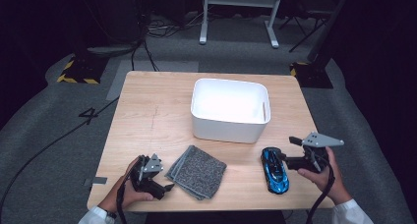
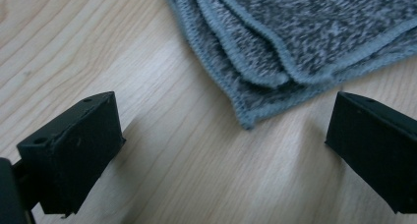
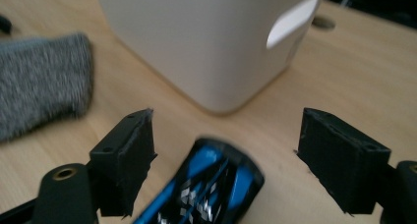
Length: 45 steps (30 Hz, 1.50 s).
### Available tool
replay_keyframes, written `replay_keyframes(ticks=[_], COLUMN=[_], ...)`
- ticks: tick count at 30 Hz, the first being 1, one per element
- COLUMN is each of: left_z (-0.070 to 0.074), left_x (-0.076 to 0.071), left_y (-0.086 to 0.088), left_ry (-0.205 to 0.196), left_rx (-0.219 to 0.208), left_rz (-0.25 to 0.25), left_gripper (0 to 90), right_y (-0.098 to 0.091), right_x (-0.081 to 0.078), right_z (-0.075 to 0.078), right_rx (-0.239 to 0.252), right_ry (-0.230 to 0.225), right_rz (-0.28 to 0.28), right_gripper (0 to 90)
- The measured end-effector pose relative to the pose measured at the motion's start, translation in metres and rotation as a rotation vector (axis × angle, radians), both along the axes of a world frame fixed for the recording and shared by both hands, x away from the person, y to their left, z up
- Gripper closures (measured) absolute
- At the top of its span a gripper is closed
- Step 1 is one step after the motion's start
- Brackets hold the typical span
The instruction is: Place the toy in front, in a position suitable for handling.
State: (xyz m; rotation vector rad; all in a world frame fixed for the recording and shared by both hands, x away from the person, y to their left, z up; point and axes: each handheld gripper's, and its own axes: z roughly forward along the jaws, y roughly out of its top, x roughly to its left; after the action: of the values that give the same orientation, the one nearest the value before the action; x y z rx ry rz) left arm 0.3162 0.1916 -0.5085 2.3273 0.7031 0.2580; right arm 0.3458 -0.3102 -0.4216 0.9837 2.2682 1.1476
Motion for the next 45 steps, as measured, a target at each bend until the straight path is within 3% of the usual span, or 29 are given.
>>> replay_keyframes(ticks=[5, 7, 9, 13, 21, 25, 27, 30, 32, 35, 37, 40, 45], left_z=[0.000, 0.000, 0.000, 0.000, 0.000, 0.000, 0.000, 0.000, 0.000, 0.000, 0.000, 0.000, 0.000], left_x=[0.000, 0.000, 0.000, -0.001, 0.000, 0.001, 0.001, 0.002, 0.002, 0.002, 0.003, 0.003, 0.004], left_y=[-0.007, -0.008, -0.009, -0.012, -0.018, -0.020, -0.020, -0.021, -0.021, -0.022, -0.022, -0.023, -0.025], left_ry=[0.002, 0.004, 0.004, 0.005, 0.005, 0.005, 0.006, 0.004, 0.004, 0.005, 0.005, 0.005, 0.006], left_rx=[0.000, -0.003, -0.002, 0.001, 0.001, 0.003, 0.002, 0.001, 0.000, 0.001, 0.001, 0.002, 0.000], left_rz=[-0.010, -0.010, -0.010, -0.020, -0.038, -0.040, -0.040, -0.040, -0.041, -0.043, -0.044, -0.045, -0.047], left_gripper=[0.4, 0.1, 0.1, 0.1, 0.1, 0.1, 0.1, 0.1, 0.1, 0.1, 0.1, 0.1, 0.1], right_y=[-0.004, -0.001, -0.001, 0.005, 0.008, 0.012, 0.015, 0.023, 0.025, 0.023, 0.026, 0.031, 0.036], right_x=[-0.012, -0.018, -0.022, -0.024, -0.010, -0.005, -0.003, 0.002, 0.006, 0.013, 0.016, 0.016, 0.023], right_z=[-0.036, -0.046, -0.052, -0.060, -0.064, -0.062, -0.062, -0.066, -0.067, -0.066, -0.069, -0.070, -0.071], right_rx=[0.000, -0.041, -0.024, -0.042, 0.001, 0.002, -0.008, -0.061, -0.077, -0.029, -0.060, -0.104, -0.120], right_ry=[0.139, 0.171, 0.190, 0.203, 0.245, 0.236, 0.238, 0.233, 0.229, 0.248, 0.262, 0.232, 0.221], right_rz=[-0.028, -0.019, -0.029, -0.038, -0.085, -0.093, -0.090, -0.075, -0.082, -0.091, -0.099, -0.098, -0.101], right_gripper=[18.8, 16.6, 16.1, 15.3, 15.7, 14.3, 9.3, 1.0, 1.3, 3.8, 6.5, 5.4, 6.8])
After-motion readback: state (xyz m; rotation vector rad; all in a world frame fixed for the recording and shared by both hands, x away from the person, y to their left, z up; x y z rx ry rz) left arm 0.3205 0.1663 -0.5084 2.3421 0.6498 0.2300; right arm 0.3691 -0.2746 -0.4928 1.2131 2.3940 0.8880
